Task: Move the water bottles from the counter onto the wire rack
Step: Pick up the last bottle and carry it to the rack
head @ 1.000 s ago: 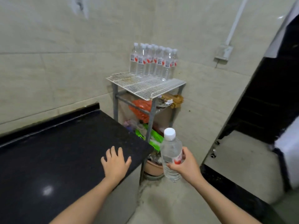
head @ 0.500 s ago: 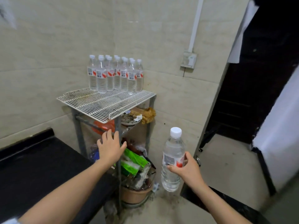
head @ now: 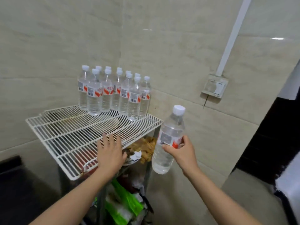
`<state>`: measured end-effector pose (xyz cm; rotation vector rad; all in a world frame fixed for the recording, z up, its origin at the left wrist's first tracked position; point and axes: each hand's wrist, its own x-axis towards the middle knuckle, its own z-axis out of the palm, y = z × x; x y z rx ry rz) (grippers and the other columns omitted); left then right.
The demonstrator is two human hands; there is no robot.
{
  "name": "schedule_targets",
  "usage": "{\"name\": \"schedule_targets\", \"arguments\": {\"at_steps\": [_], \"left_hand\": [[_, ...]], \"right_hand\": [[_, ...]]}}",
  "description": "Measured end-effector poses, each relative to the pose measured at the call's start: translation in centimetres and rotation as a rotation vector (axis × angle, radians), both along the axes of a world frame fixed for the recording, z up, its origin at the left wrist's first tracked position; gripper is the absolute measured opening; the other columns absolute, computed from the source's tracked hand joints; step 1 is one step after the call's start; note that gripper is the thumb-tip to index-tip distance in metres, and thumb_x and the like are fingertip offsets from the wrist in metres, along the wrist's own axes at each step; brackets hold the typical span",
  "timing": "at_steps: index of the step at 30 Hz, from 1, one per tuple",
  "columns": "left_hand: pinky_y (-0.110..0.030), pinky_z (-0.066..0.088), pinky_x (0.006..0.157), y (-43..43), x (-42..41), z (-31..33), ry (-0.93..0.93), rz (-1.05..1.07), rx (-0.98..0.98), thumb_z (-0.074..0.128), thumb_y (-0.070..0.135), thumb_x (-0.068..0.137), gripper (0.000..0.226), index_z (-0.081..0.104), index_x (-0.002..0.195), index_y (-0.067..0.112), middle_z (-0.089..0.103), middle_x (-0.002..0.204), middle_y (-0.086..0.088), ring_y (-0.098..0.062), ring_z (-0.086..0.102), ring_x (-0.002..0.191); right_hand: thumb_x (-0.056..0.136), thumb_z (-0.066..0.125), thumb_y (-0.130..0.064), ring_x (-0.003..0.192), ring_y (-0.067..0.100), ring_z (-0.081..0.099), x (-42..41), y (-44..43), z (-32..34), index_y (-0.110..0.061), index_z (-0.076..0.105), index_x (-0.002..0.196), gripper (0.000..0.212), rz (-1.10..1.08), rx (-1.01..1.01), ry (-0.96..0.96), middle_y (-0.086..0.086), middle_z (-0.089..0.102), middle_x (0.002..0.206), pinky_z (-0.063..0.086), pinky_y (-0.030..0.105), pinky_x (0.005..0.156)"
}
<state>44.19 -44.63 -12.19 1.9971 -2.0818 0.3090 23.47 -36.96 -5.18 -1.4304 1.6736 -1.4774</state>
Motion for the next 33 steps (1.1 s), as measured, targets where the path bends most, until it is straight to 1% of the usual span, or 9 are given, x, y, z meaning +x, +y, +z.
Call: {"name": "schedule_targets", "arguments": {"at_steps": [3, 7, 12, 15, 16, 18, 22, 26, 33], "left_hand": [[-0.051, 0.023, 0.108, -0.6, -0.3, -0.5, 0.011, 0.027, 0.01, 0.036, 0.055, 0.086, 0.066, 0.025, 0.141, 0.021, 0.032, 0.148, -0.012, -0.037, 0.023, 0.137], [-0.05, 0.028, 0.105, -0.6, -0.1, -0.9, -0.012, 0.016, -0.015, 0.036, 0.051, 0.087, 0.063, 0.021, 0.141, 0.023, 0.028, 0.15, -0.012, -0.037, 0.023, 0.137], [-0.047, 0.028, 0.106, -0.6, -0.1, -1.3, -0.032, 0.085, -0.021, 0.033, 0.052, 0.087, 0.06, 0.02, 0.141, 0.029, 0.03, 0.151, -0.009, -0.035, 0.028, 0.136], [-0.035, 0.05, 0.084, -0.2, -0.3, -0.7, -0.059, 0.084, -0.059, 0.042, 0.052, 0.077, 0.053, 0.053, 0.125, 0.032, 0.064, 0.121, -0.004, -0.027, 0.062, 0.107], [-0.03, 0.054, 0.073, -0.1, -0.4, -0.6, -0.077, 0.08, -0.085, 0.047, 0.054, 0.071, 0.051, 0.061, 0.115, 0.033, 0.071, 0.107, 0.001, -0.022, 0.068, 0.093], [-0.025, 0.056, 0.065, -0.1, -0.7, -0.4, -0.066, 0.074, -0.094, 0.047, 0.055, 0.068, 0.048, 0.066, 0.108, 0.035, 0.074, 0.097, 0.007, -0.016, 0.07, 0.082], [-0.022, 0.055, 0.066, -0.1, -0.9, -0.2, -0.091, 0.131, -0.083, 0.049, 0.057, 0.07, 0.045, 0.065, 0.108, 0.039, 0.073, 0.099, 0.013, -0.011, 0.07, 0.084], [-0.023, 0.056, 0.07, 0.0, -1.5, 0.2, -0.099, 0.212, -0.064, 0.044, 0.058, 0.074, 0.044, 0.062, 0.11, 0.041, 0.071, 0.105, 0.016, -0.008, 0.069, 0.09], [-0.03, 0.051, 0.083, -0.1, -3.3, -0.1, -0.114, 0.4, -0.108, 0.041, 0.053, 0.076, 0.048, 0.064, 0.114, 0.034, 0.068, 0.117, 0.003, -0.017, 0.068, 0.099]], "right_hand": [[0.059, 0.081, -0.024, 0.083, 0.012, 0.061, 1.8, -6.6, 1.8, -0.026, 0.049, 0.096, 0.049, 0.048, -0.059, -0.004, -0.017, 0.057, 0.085, 0.051, 0.034, 0.078], [0.058, 0.081, -0.036, 0.088, 0.013, 0.056, 5.8, -14.8, 2.9, -0.026, 0.046, 0.103, 0.058, 0.156, -0.093, 0.001, -0.013, 0.054, 0.093, 0.046, 0.031, 0.078], [0.063, 0.079, -0.037, 0.089, 0.018, 0.056, 10.9, -23.6, 3.1, -0.022, 0.045, 0.102, 0.054, 0.307, -0.032, 0.005, -0.003, 0.058, 0.1, 0.044, 0.031, 0.076], [0.064, 0.08, -0.032, 0.099, 0.025, 0.058, 13.2, -27.5, 2.8, -0.013, 0.048, 0.113, 0.062, 0.297, 0.013, -0.03, 0.006, 0.06, 0.113, 0.045, 0.034, 0.08], [0.064, 0.08, -0.033, 0.106, 0.029, 0.057, 13.8, -28.5, 2.7, -0.011, 0.047, 0.118, 0.066, 0.268, 0.028, -0.031, 0.008, 0.059, 0.119, 0.046, 0.037, 0.084], [0.067, 0.079, -0.034, 0.115, 0.035, 0.053, 14.8, -30.0, 2.6, -0.009, 0.042, 0.125, 0.073, 0.228, 0.079, -0.01, 0.013, 0.054, 0.129, 0.044, 0.045, 0.093], [0.072, 0.075, -0.035, 0.114, 0.037, 0.054, 15.8, -31.4, 2.4, -0.005, 0.04, 0.125, 0.07, 0.244, 0.113, 0.038, 0.016, 0.049, 0.133, 0.045, 0.047, 0.09], [0.073, 0.073, -0.035, 0.123, 0.035, 0.048, 15.8, -31.6, 2.2, -0.005, 0.03, 0.137, 0.083, 0.307, 0.095, 0.118, 0.016, 0.042, 0.141, 0.044, 0.049, 0.092], [0.081, 0.066, -0.024, 0.133, 0.035, 0.032, 14.6, -28.5, 1.5, 0.0, 0.009, 0.143, 0.088, 0.51, 0.148, 0.224, 0.023, 0.021, 0.149, 0.041, 0.045, 0.099]]}}
